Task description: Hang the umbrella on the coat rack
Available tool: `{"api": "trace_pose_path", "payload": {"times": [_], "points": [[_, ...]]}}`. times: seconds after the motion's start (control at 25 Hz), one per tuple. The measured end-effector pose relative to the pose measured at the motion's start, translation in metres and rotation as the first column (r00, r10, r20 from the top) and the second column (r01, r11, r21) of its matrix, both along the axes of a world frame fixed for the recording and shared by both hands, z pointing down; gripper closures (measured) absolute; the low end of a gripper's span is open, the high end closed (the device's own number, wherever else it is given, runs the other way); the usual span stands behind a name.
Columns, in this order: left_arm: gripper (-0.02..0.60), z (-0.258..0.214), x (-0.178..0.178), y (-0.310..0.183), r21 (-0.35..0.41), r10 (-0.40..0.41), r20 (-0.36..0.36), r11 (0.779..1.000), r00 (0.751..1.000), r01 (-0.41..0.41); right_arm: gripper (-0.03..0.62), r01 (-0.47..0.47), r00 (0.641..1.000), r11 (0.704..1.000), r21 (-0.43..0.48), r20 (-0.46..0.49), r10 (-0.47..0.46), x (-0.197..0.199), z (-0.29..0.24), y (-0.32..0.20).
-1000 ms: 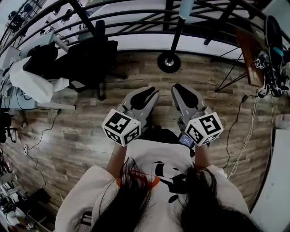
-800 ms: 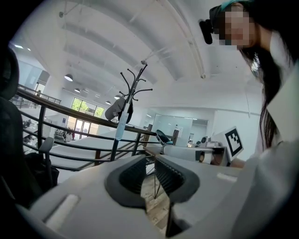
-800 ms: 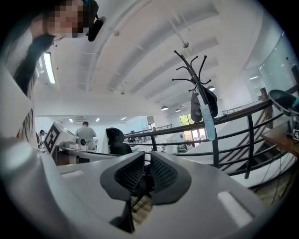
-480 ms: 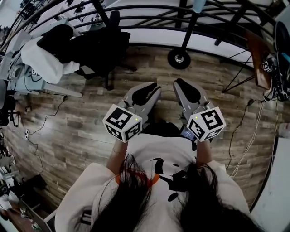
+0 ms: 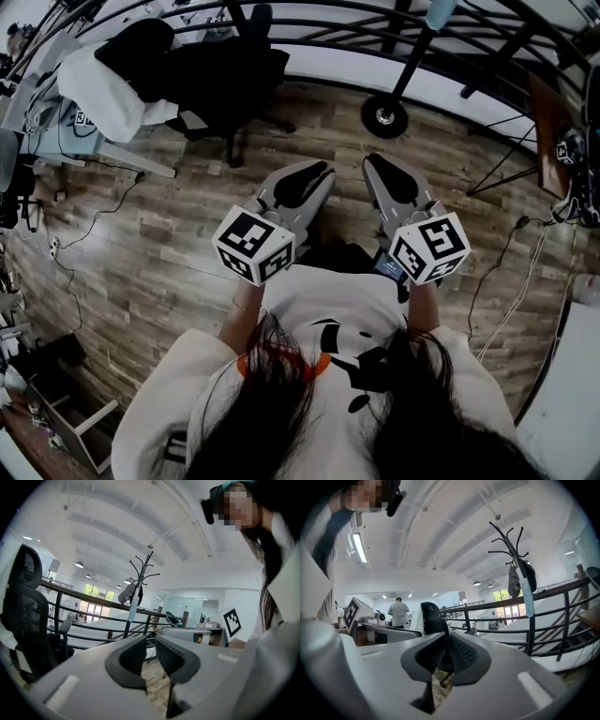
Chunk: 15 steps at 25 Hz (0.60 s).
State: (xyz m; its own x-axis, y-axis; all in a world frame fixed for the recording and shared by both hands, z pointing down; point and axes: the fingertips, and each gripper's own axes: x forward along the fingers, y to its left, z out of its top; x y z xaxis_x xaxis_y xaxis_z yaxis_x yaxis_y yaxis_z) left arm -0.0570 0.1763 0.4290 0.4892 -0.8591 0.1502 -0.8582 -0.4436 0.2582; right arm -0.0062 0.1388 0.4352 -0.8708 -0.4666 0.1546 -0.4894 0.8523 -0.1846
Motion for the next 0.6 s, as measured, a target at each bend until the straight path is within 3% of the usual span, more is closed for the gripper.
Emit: {"api": "trace_pose_path", "payload": {"times": [0.28,0.6], "points": [[0.534,0.002,-0.005,-0.003,-0.019,-0.017,0.009,1.0,1.0,0.017,0.543,0.011,1.0,1.0,-0.016,-0.001,-0.011,-0.002,0.005,-0.003],[0.534,0.007,0.015,-0.021,-0.036,0.028,0.013,0.999,1.0,-0.028,0.543,0.003,1.0,1.0,-0.015,-0.002,-0.003,0.011,0.006,-0.016]]}}
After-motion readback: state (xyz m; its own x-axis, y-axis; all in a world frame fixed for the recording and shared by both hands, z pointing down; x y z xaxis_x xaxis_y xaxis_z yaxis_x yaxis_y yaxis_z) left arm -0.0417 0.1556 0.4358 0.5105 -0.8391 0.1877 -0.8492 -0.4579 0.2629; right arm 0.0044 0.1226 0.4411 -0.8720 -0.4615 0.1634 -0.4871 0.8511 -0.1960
